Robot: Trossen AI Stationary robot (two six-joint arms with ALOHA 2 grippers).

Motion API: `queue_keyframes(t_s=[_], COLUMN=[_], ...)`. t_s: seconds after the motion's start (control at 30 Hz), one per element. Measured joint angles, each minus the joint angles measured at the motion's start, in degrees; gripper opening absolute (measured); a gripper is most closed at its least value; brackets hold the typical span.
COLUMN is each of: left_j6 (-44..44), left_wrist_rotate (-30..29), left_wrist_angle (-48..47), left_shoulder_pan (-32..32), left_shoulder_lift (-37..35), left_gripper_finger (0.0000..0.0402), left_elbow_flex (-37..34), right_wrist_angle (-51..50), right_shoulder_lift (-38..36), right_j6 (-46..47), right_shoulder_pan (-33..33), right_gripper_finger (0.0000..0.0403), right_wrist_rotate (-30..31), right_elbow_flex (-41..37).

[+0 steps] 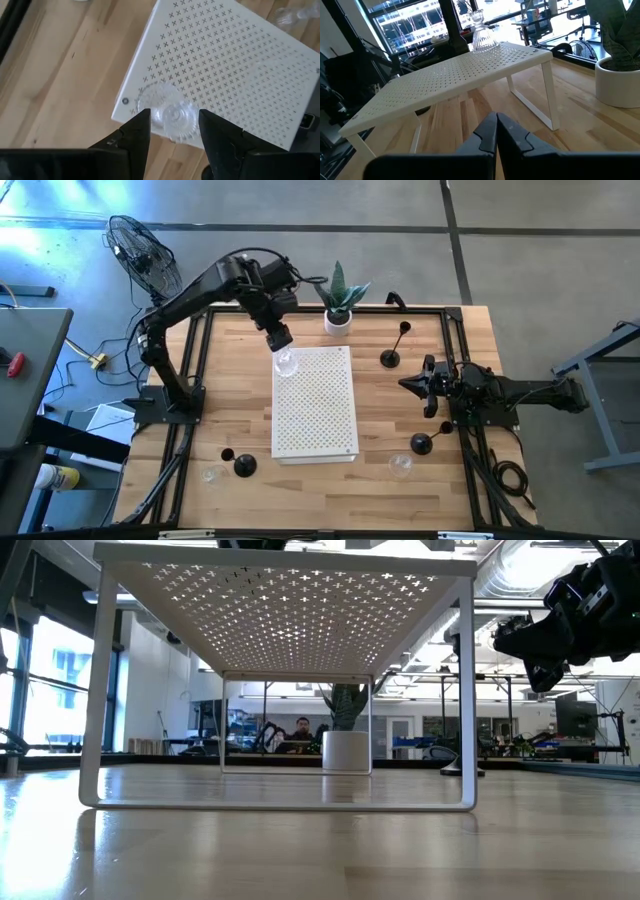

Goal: Pick & Place candle stick holders
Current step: Put the bottom left black candle holder on the shelf

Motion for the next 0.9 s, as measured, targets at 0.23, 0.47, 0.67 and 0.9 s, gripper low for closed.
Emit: queue_keyframes(t_s=[0.23,0.47,0.67,0.9], left_j6=[0.0,-3.0,-3.1,-0.7], left_wrist_rotate=[0.2,8.3,15.7,18.3], left_wrist_angle=[-0.3,-0.2,-0.2,-0.3], left_shoulder_pan=[0.0,0.0,0.0,-3.7], left_shoulder_lift=[-1.6,-6.1,-10.5,-15.7], left_gripper_finger=[0.0163,0.0163,0.0163,0.0163], left_elbow_flex=[5.7,7.3,7.3,6.2], right_wrist_angle=[0.0,0.0,0.0,0.0], right_shoulder_lift=[0.0,0.0,0.0,0.0], right_j6=[0.1,0.0,0.0,0.0], right_shoulder_pan=[0.0,0.0,0.0,0.0], right_gripper_finger=[0.0000,0.0000,0.0000,0.0000], right_wrist_rotate=[0.0,0.0,0.0,0.0], right_elbow_flex=[0.0,0.0,0.0,0.0])
